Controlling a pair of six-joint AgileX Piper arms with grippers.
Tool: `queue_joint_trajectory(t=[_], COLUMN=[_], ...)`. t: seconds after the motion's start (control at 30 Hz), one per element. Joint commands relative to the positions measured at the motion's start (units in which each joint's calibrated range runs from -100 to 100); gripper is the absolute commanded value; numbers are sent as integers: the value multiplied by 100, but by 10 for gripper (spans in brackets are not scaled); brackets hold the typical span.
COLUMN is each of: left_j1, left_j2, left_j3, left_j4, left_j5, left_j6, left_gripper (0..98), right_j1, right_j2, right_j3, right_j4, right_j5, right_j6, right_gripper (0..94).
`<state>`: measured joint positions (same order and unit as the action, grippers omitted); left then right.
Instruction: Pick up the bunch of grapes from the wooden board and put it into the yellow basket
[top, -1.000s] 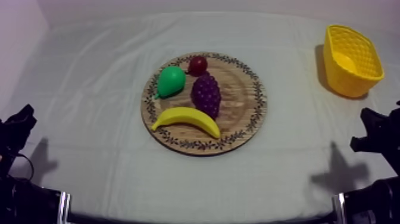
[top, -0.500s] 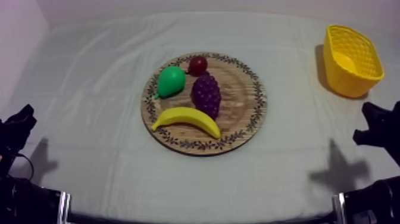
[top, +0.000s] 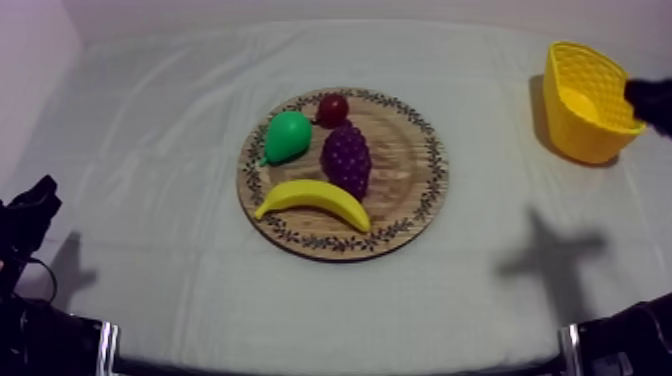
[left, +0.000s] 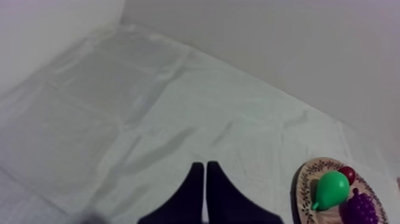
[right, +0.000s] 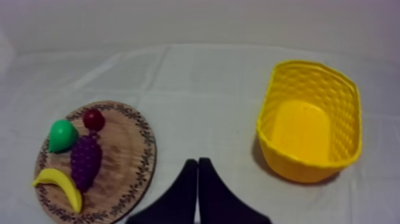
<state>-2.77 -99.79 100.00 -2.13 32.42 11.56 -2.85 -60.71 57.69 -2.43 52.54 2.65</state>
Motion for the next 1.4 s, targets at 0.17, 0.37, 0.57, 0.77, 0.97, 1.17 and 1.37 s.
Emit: queue_joint_trajectory(t=[0.17, 0.37, 0.57, 0.77, 0.97, 1.17, 1.37], left_j1=[-2, -2, -2, -2, -2, -2, -2], left_j2=[5, 5, 5, 5, 5, 5, 5], left_j3=[0, 0, 0, 0, 0, 0, 0], left_j4=[0, 0, 0, 0, 0, 0, 0], left_j5=[-1, -1, -1, -1, -1, -1, -1], left_j6=[-1, 2, 3, 4, 4, 4, 4], left_gripper=[1, 1, 1, 1, 1, 1, 1], right_j1=[-135, -116, -183, -449, -894, -1418, -1878], right_j2=[1829, 2633, 3614, 4681, 5162, 5355, 5568], right_j3=[-3254, -4288, -5200, -5805, -5704, -5336, -4967], right_j4=[-327, -726, -888, -799, -645, -491, -371], right_j5=[1947, 2600, 3290, 3682, 3435, 3101, 2686], right_j6=[106, 310, 314, 58, -265, -612, -962], right_gripper=[4, 4, 4, 4, 4, 32, 41])
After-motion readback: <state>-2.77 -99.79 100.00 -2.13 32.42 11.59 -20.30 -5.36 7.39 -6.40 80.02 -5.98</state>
